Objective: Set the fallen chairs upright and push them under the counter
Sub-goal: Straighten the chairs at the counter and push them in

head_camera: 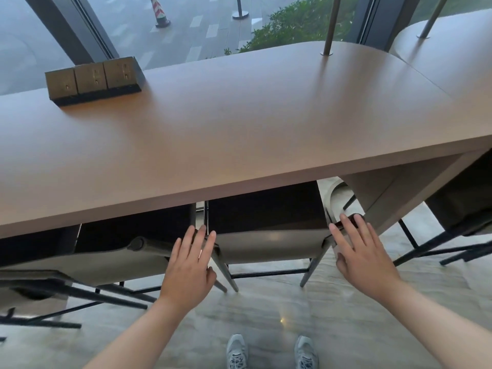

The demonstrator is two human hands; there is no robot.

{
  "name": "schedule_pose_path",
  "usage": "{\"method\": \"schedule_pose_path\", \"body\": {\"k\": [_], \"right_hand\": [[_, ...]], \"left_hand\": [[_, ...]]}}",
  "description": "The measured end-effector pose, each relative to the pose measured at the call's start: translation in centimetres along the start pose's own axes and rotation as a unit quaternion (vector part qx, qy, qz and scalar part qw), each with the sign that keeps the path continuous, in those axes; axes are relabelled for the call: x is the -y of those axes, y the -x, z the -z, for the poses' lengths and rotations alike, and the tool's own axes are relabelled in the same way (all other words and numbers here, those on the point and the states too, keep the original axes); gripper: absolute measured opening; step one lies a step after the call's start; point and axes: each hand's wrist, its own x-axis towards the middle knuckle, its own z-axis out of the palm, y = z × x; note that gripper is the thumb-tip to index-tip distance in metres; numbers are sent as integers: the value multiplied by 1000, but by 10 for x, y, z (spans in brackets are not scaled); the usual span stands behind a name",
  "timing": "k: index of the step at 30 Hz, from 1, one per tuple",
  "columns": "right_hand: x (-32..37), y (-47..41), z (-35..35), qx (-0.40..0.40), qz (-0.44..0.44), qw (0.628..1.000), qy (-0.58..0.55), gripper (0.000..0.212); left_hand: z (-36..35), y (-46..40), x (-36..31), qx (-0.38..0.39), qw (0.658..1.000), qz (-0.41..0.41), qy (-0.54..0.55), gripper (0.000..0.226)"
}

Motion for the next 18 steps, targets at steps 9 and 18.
{"method": "schedule_pose_path", "body": {"k": [9, 18], "right_hand": [[-1, -8, -19, -37, 25, 999, -1, 65], [8, -32, -10, -57, 61, 996, 7, 62]], "left_hand": [[-1, 3, -1, -3, 1000, 19, -4, 95], [1, 12, 15, 2, 999, 29, 16, 90]]}}
